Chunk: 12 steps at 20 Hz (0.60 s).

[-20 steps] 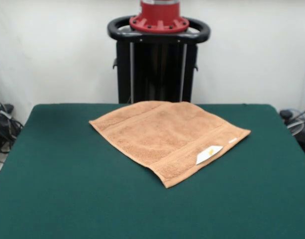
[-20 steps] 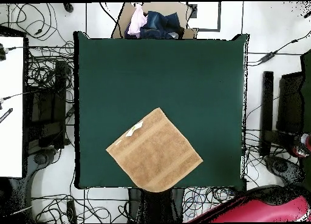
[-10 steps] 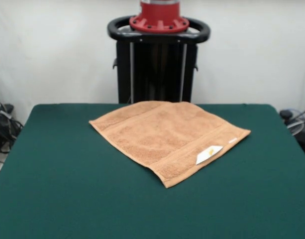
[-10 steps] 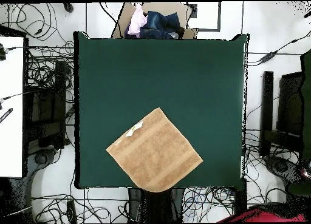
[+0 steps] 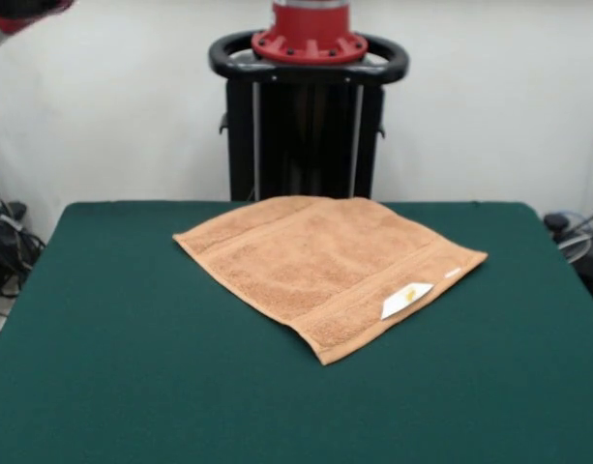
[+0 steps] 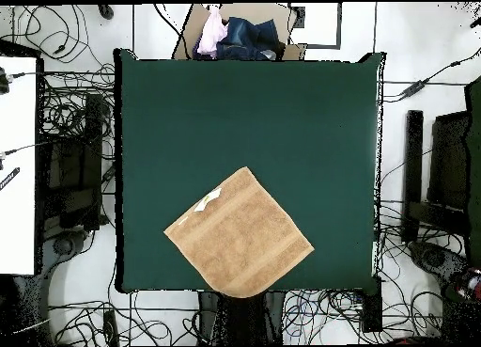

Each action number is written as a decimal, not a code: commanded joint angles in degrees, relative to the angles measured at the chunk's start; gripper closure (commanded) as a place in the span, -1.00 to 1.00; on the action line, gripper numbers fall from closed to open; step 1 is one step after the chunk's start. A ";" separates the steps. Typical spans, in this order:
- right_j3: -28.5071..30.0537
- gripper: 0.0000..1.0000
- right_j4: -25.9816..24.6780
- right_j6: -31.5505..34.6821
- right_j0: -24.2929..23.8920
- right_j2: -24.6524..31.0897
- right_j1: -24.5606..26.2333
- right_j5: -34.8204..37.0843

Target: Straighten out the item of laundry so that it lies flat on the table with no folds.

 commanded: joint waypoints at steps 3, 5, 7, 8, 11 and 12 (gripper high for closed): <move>1.99 1.00 -55.38 -29.03 -14.03 69.20 -1.10 0.75; 1.37 1.00 -70.05 -34.24 -17.69 85.84 0.53 1.14; 0.62 1.00 -81.12 -37.26 -19.81 97.81 1.78 0.88; 0.19 1.00 -87.06 -38.32 -20.53 103.51 2.22 0.37; -0.84 1.00 -100.66 -39.81 -21.86 116.32 3.29 -0.81; -1.13 1.00 -104.53 -39.99 -22.14 119.79 3.56 -1.20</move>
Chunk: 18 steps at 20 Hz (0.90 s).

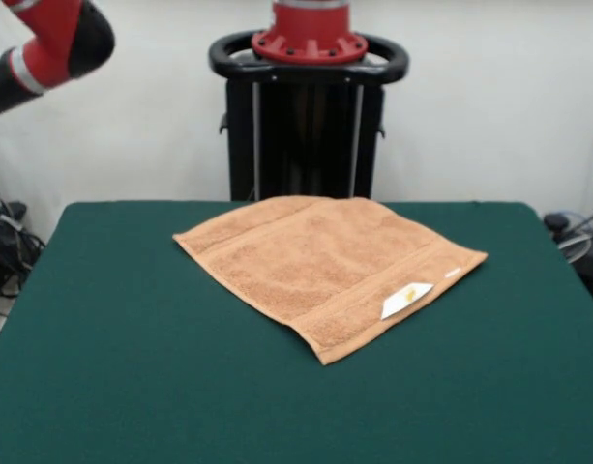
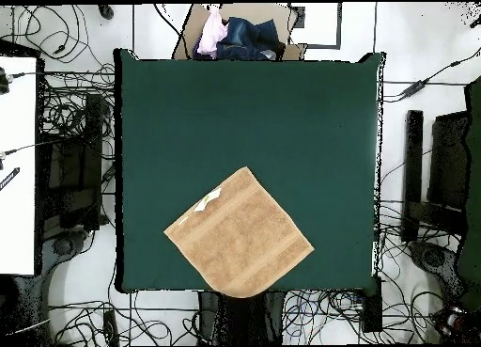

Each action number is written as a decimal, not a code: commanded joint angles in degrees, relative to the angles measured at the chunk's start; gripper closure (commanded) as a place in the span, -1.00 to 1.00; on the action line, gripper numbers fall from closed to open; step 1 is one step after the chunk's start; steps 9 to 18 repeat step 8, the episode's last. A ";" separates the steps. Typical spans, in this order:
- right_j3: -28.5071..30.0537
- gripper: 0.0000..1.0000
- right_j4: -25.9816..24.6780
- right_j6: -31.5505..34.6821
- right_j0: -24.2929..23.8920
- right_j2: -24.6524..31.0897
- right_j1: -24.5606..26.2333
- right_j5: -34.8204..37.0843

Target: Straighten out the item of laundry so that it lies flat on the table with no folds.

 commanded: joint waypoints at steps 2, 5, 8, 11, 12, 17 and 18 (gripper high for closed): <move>0.23 1.00 -45.09 -18.17 -2.64 67.42 4.47 -1.99; -0.32 1.00 -52.90 -18.14 -3.13 74.55 5.19 -3.56; -0.91 1.00 -59.03 -18.65 -3.62 80.92 5.87 -5.03; -0.91 1.00 -59.03 -18.65 -3.62 80.92 5.87 -5.03; -0.91 1.00 -59.03 -18.65 -3.62 80.92 5.87 -5.03; -0.91 1.00 -59.03 -18.65 -3.62 80.92 5.87 -5.03; -0.91 1.00 -59.03 -18.65 -3.62 80.92 5.87 -5.03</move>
